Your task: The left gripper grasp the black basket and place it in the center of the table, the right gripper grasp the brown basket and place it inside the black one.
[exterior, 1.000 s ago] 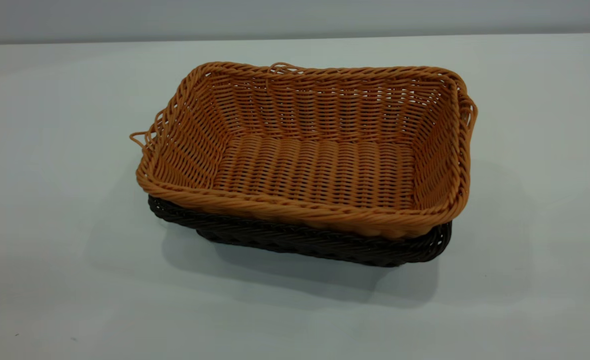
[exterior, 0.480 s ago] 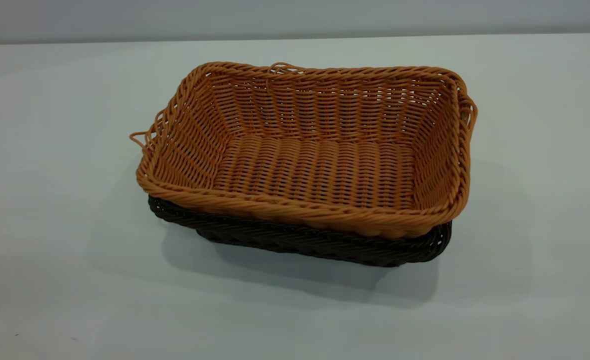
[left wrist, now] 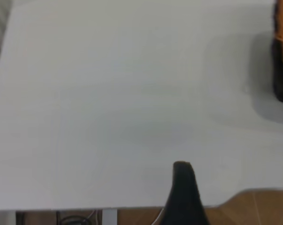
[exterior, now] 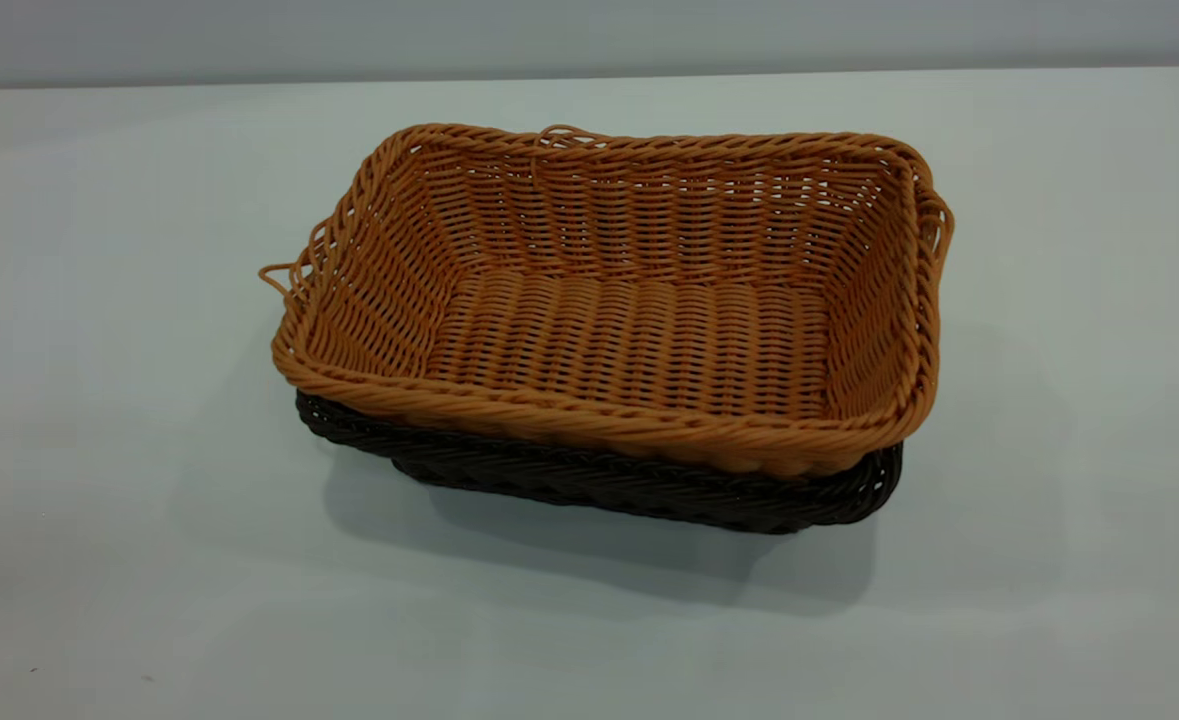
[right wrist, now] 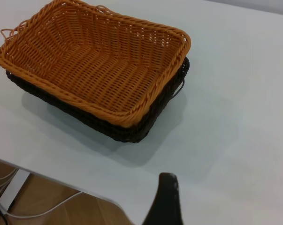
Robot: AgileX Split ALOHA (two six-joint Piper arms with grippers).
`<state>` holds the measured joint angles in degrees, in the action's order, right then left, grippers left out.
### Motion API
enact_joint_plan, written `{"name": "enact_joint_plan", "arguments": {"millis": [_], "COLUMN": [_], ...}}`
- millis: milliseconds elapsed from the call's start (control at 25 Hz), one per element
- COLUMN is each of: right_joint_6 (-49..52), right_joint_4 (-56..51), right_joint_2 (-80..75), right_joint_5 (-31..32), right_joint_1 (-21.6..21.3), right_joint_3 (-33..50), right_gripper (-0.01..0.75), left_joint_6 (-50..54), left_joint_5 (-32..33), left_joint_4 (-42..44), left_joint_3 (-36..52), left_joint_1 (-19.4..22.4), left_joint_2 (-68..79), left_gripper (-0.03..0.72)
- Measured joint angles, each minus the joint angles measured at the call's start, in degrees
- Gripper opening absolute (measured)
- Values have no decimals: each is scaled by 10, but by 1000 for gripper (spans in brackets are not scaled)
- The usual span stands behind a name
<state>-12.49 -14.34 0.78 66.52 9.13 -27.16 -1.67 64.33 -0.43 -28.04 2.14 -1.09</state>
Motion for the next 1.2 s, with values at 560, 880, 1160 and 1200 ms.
{"name": "enact_joint_plan", "arguments": {"millis": [560, 880, 1160, 1200], "right_joint_6": [0, 4, 107, 125], "right_joint_4": [0, 6, 89, 101], "right_joint_2": [0, 1, 1, 1], "right_joint_5": [0, -2, -7, -7], "right_joint_1": [0, -27, -98, -99], "right_joint_3": [0, 0, 2, 2], "right_gripper": [584, 584, 584, 584], "left_joint_6": [56, 57, 57, 57], "left_joint_5": [0, 0, 0, 0], "left_joint_4": [35, 35, 35, 35], "left_joint_3": [0, 0, 0, 0], "left_joint_1": [0, 0, 0, 0], "left_joint_2": [0, 0, 0, 0], "left_gripper": [510, 510, 510, 510]}}
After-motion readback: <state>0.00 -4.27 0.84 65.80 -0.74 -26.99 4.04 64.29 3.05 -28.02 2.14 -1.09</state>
